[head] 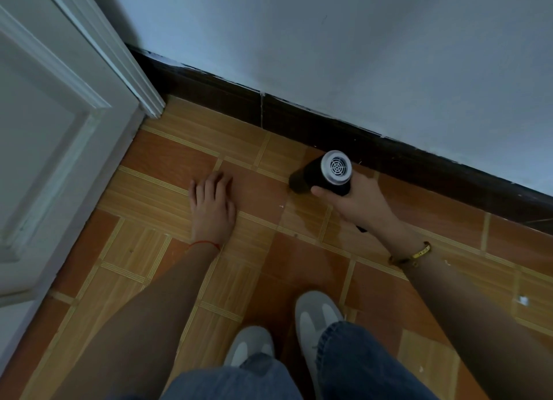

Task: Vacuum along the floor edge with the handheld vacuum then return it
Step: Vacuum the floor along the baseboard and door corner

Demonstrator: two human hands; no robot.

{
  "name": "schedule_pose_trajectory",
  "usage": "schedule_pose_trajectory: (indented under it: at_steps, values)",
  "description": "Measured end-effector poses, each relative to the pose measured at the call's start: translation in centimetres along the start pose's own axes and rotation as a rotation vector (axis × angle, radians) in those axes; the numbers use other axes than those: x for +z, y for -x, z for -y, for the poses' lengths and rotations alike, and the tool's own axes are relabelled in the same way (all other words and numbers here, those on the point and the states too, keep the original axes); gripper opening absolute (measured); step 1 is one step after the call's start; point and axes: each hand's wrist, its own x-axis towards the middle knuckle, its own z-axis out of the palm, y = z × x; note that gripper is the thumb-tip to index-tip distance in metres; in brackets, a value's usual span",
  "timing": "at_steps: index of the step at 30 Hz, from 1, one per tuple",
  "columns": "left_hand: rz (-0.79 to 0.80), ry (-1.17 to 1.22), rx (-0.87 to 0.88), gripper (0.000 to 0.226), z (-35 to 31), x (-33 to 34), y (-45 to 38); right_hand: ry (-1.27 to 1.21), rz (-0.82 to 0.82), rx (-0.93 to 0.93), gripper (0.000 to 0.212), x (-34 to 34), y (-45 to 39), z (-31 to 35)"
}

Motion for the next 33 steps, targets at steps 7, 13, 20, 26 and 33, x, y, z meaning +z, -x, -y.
schedule_pose_trajectory:
  at_steps: [7,13,20,26,33]
  values:
    - [-0.008,0.02,0.0,0.043,-0.1,-0.1,0.0,0.086,0.174,-0.029,0.057,-0.3,-0.1,0.9]
    - [-0.005,0.024,0.002,0.043,0.1,0.0,0.0,0.079,0.182,-0.043,0.06,0.1,-0.2,1.4]
    - [0.001,0.021,0.002,0.043,0.1,-0.1,-0.1,0.086,0.042,-0.068,0.067,0.9,0.3,1.1]
    - [-0.005,0.042,0.015,0.04,-1.0,-0.5,0.2,0.04,0.106,-0.028,0.064,1.1,1.5,0.6]
    - [0.068,0.136,0.16,0.042,-7.0,-0.4,0.1,-0.035,-0.075,0.016,0.061,-0.5,4.3,-0.2]
